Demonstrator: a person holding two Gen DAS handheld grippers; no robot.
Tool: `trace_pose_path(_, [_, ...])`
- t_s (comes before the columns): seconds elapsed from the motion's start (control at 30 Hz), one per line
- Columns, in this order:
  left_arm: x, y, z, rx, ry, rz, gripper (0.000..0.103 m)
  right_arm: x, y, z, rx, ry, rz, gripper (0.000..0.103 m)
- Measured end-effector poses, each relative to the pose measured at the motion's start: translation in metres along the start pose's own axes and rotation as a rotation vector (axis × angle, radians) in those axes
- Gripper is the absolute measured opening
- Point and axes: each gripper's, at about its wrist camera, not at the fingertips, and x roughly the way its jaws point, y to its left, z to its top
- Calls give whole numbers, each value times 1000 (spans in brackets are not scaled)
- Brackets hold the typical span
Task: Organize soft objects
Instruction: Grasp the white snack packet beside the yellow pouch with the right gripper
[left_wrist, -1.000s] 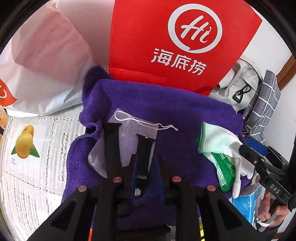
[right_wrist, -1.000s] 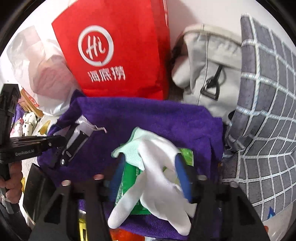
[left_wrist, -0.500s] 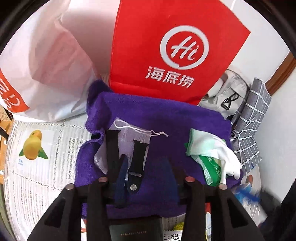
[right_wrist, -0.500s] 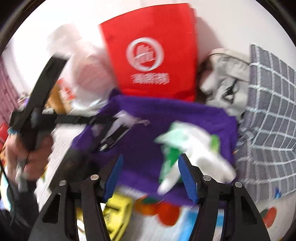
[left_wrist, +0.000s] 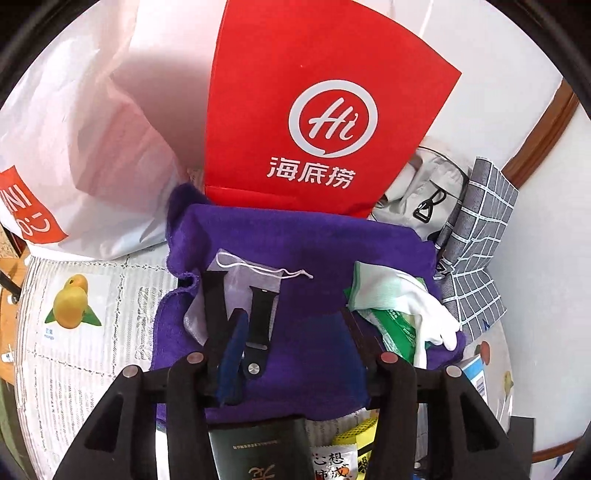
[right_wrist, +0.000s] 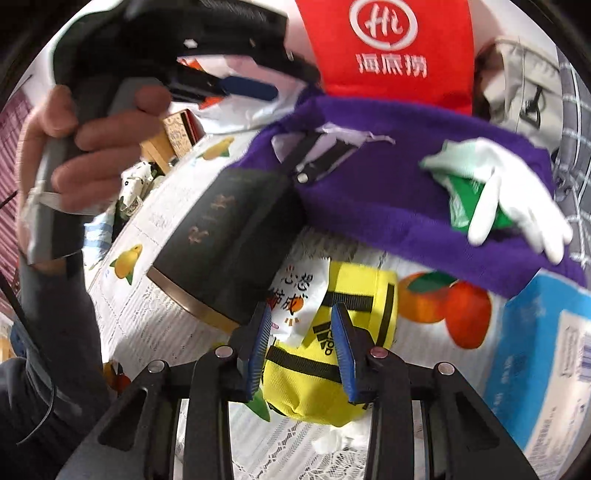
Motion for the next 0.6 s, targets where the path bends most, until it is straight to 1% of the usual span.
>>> trace_pose_path(0.07, [-1, 1, 0, 3, 4, -5, 47, 4, 2, -1, -2, 6, -3, 35])
trace_pose_path(0.17, [-7, 5, 0, -4, -9, -17, 47, 16, 4, -1, -1, 16, -43, 35])
trace_pose_path(0.23, [-11, 9, 0, -14, -19, -29, 47, 20, 4, 0, 5, 5, -50, 31])
trace_pose_path(0.27, [-13, 10, 0, -19, -23, -34, 48, 20, 5, 1, 8, -2, -53, 23])
trace_pose_path(0.33, [-15, 13, 1, -27, -26, -42, 48, 17, 4, 1, 19, -17, -34, 18])
trace_pose_path(0.37, [-15, 14, 1, -30, -23, -47, 48, 15, 4, 0, 23, -21, -27, 14])
trace_pose_path(0.47, [-16, 15, 1, -37, -17, -64, 48, 9, 5, -1, 31, -41, -27, 11])
trace_pose_path(0.6, [-18, 13, 1, -33, -21, -66, 48, -7, 3, -3, 57, -80, -38, 9])
